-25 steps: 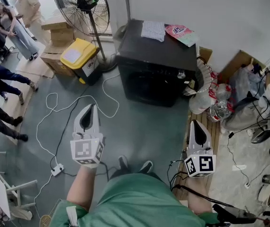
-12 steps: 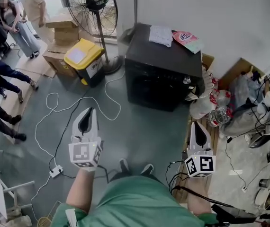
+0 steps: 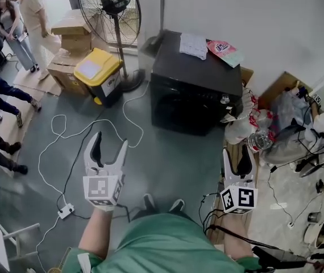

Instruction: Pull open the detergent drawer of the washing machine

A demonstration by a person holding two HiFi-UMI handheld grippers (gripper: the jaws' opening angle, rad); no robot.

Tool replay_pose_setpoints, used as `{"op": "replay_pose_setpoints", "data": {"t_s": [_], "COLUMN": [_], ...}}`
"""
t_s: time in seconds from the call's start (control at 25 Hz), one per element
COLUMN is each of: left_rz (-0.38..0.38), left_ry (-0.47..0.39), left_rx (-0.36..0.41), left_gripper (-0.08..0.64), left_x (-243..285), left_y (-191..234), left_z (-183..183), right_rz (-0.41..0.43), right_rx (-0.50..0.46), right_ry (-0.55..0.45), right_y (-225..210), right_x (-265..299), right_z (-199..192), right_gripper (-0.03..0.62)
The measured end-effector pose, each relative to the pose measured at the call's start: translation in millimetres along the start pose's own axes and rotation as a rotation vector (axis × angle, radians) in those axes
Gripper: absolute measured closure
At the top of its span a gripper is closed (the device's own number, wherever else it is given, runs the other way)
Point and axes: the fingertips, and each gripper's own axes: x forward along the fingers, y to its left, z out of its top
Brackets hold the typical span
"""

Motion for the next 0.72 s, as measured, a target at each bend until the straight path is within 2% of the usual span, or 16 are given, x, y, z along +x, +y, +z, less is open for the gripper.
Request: {"op": "replay_pose_setpoints", "data": {"t_s": [0.52, 0.72], "left_rz": [-0.073, -0.092], "left_ry": [0.012, 0.025], "left_rx": [-0.034, -0.056], "left_gripper": [0.227, 0.227], "left_x": [6, 28], "left_y": [23, 29], "left_z": [-21, -26], "right_rz": [0.003, 0.01], "right_rx": [-0.012, -0.01], "right_ry": [0.002, 0.017], "right_y": [42, 43], "right_x": [16, 37], "right_z": [8, 8], "right_gripper": [0.319, 0.319]}}
